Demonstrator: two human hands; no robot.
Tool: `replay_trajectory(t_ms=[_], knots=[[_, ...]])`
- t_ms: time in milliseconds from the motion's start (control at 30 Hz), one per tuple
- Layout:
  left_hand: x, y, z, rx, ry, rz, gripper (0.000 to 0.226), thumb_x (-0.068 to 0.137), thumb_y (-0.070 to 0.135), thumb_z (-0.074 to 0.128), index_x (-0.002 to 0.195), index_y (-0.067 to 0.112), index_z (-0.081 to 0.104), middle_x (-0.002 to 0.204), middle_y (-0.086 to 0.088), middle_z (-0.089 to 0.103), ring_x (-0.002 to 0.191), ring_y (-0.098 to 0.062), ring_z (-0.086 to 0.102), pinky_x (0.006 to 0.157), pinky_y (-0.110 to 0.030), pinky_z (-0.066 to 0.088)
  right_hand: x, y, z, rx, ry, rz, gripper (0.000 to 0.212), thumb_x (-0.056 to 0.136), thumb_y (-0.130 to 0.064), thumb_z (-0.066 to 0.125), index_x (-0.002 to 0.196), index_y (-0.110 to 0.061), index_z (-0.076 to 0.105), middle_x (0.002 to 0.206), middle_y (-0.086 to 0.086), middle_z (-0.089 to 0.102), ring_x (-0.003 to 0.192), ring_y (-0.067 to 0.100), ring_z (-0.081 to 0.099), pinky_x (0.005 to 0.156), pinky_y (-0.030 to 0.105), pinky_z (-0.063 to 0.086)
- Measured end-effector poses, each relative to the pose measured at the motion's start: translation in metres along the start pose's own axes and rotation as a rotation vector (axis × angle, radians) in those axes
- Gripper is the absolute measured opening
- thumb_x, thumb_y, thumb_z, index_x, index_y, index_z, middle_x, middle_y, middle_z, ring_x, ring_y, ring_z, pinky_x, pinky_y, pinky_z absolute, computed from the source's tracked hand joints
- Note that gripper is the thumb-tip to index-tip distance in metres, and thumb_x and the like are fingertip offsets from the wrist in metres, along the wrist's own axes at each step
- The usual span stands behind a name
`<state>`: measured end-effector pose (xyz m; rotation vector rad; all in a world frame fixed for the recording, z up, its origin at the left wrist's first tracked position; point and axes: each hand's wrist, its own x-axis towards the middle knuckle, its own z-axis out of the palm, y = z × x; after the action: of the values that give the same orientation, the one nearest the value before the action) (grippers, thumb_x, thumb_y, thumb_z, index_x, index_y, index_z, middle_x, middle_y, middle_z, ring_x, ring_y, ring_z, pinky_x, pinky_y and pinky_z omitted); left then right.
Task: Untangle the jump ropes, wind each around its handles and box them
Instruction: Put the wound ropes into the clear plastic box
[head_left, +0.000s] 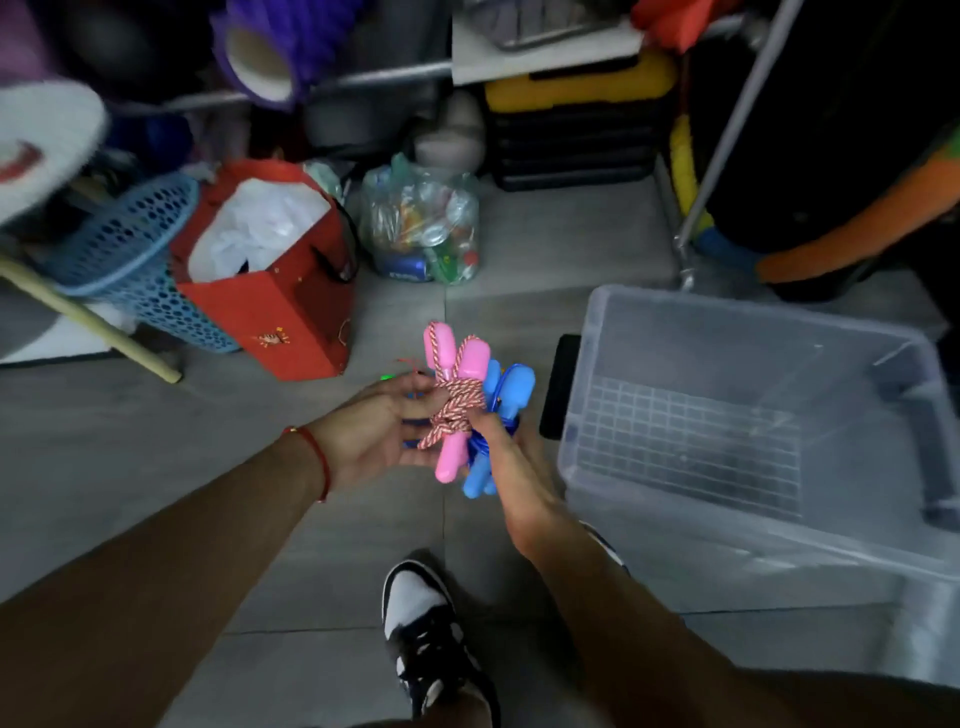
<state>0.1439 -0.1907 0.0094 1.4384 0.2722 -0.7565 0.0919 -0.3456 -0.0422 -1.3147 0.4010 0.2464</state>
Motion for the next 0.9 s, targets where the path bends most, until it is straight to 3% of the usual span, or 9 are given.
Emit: replay_trajectory(t_ms=[100, 233, 367, 500, 633, 733, 800, 833, 900], knots=[[-0.002, 0.022, 0.049, 0.065, 0.002, 0.072, 0.019, 0.095, 0.019, 0.062, 0.113, 0.012, 0.065, 0.101, -0.013, 0.071, 0.089, -0.027, 0.067, 0.086, -0.051, 0.056, -0.012, -0.048, -0.039, -0.148, -0.048, 0.046, 0.030, 0.094, -0.045, 0.062, 0.097, -0.016, 0.062, 0.059, -0.002, 0.066, 0.054, 0.018, 0.058, 0.054, 0.028, 0.040], [0.014, 0.035, 0.131, 0.173, -0.035, 0.114, 0.010, 0.100, 0.018, 0.060, 0.104, 0.014, 0.068, 0.086, -0.005, 0.074, 0.076, -0.019, 0.069, 0.071, -0.040, 0.061, -0.010, -0.096, -0.120, -0.266, -0.062, 0.182, 0.030, 0.087, -0.044, 0.071, 0.081, -0.015, 0.069, 0.076, 0.013, 0.065, 0.075, 0.028, 0.057, 0.074, 0.040, 0.041], [0.071, 0.017, 0.200, 0.198, 0.024, 0.041, 0.032, 0.096, 0.028, 0.064, 0.120, 0.007, 0.058, 0.099, -0.013, 0.075, 0.082, -0.024, 0.073, 0.080, -0.046, 0.061, 0.013, -0.120, -0.204, -0.458, -0.059, 0.263, 0.046, 0.078, -0.042, 0.080, 0.103, -0.005, 0.071, 0.088, 0.015, 0.069, 0.080, 0.026, 0.062, 0.078, 0.041, 0.046], [0.138, -0.007, 0.233, 0.293, -0.013, -0.061, 0.046, 0.080, 0.036, 0.070, 0.115, 0.007, 0.063, 0.090, -0.013, 0.076, 0.078, -0.023, 0.075, 0.080, -0.045, 0.061, 0.058, -0.086, -0.260, -0.419, -0.019, 0.296, 0.042, 0.083, -0.036, 0.080, 0.112, -0.007, 0.068, 0.106, 0.020, 0.074, 0.088, 0.026, 0.067, 0.080, 0.041, 0.050], [0.204, -0.044, 0.233, 0.269, -0.048, -0.198, 0.042, 0.083, 0.047, 0.063, 0.105, 0.011, 0.063, 0.093, -0.028, 0.072, 0.090, -0.035, 0.074, 0.095, -0.054, 0.054, 0.104, -0.032, -0.269, -0.330, 0.000, 0.359, 0.020, 0.092, -0.024, 0.072, 0.106, -0.011, 0.068, 0.094, 0.009, 0.075, 0.080, 0.019, 0.069, 0.072, 0.036, 0.056], [0.246, -0.078, 0.224, 0.373, 0.091, -0.260, 0.075, 0.088, 0.078, 0.039, 0.073, 0.007, 0.059, 0.077, -0.023, 0.071, 0.076, -0.030, 0.075, 0.071, -0.039, 0.063, 0.141, 0.003, -0.265, -0.433, 0.006, 0.407, 0.009, 0.092, -0.006, 0.065, 0.087, -0.013, 0.065, 0.094, 0.017, 0.070, 0.081, 0.029, 0.063, 0.070, 0.035, 0.047], [0.267, -0.096, 0.221, 0.395, 0.205, -0.230, 0.079, 0.090, 0.078, 0.036, 0.093, 0.004, 0.063, 0.080, -0.018, 0.071, 0.065, -0.026, 0.072, 0.049, -0.027, 0.056, 0.163, 0.022, -0.260, -0.446, 0.001, 0.442, 0.012, 0.088, 0.001, 0.064, 0.086, -0.011, 0.065, 0.089, 0.016, 0.070, 0.082, 0.029, 0.064, 0.071, 0.037, 0.046], [0.277, -0.103, 0.220, 0.379, 0.270, -0.187, 0.075, 0.092, 0.074, 0.040, 0.116, 0.006, 0.061, 0.099, -0.018, 0.073, 0.075, -0.028, 0.073, 0.054, -0.032, 0.059, 0.172, 0.030, -0.257, -0.453, 0.014, 0.442, 0.011, 0.086, 0.004, 0.065, 0.090, -0.006, 0.066, 0.087, 0.016, 0.070, 0.078, 0.029, 0.065, 0.068, 0.035, 0.047], [0.286, -0.108, 0.222, 0.305, 0.378, -0.126, 0.064, 0.098, 0.056, 0.050, 0.151, 0.023, 0.037, 0.144, -0.010, 0.056, 0.114, -0.033, 0.066, 0.089, -0.050, 0.058, 0.189, 0.045, -0.251, -0.462, 0.084, 0.424, 0.020, 0.086, 0.007, 0.064, 0.106, 0.003, 0.064, 0.089, 0.019, 0.068, 0.067, 0.024, 0.065, 0.054, 0.026, 0.050]])
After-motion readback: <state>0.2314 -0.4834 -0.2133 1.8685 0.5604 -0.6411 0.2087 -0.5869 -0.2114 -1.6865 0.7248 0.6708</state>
